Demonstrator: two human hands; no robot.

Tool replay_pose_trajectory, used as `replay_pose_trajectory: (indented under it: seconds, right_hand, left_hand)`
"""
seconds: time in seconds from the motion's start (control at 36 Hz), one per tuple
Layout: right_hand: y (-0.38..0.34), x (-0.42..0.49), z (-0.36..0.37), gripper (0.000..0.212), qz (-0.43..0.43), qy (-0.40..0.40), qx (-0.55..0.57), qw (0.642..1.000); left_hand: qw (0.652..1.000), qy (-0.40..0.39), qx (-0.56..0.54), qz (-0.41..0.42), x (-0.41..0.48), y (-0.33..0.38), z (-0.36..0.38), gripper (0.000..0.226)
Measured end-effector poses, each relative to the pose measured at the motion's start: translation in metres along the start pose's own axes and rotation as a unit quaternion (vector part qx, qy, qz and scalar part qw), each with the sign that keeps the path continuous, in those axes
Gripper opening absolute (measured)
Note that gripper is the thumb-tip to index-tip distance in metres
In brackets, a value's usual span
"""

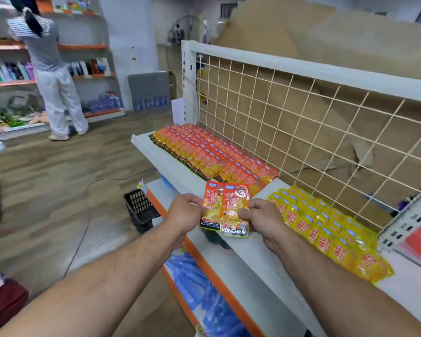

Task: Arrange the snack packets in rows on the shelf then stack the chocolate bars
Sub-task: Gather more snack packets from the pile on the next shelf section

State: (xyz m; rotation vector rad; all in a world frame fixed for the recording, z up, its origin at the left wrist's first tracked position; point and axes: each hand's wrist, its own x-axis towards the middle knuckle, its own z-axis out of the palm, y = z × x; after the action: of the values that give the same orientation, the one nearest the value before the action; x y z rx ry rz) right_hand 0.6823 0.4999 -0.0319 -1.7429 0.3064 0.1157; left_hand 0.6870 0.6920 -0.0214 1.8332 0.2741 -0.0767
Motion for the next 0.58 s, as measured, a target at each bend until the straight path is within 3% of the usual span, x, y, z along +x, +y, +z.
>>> replay_pose_trajectory:
  seconds: [0.25,0.42,0.58]
  right_hand:
    - [-0.006,0.053,0.000,0.034,0.017,0.013,-0.002,1.000]
    - [-0.011,0.085,0.007,0.042,0.027,0.057,-0.002,0.998]
    - [-0.027,0.108,0.021,0.038,0.035,0.114,0.007,0.993]
  left_hand:
    - [1.000,-0.016,0.022,-0.009,0.069,0.004,0.016,0.016]
    - [0.997,-0.056,0.054,0.014,0.125,0.007,0.020,0.016]
    - [0.987,-0.113,0.105,0.050,0.181,0.013,0.020,0.021]
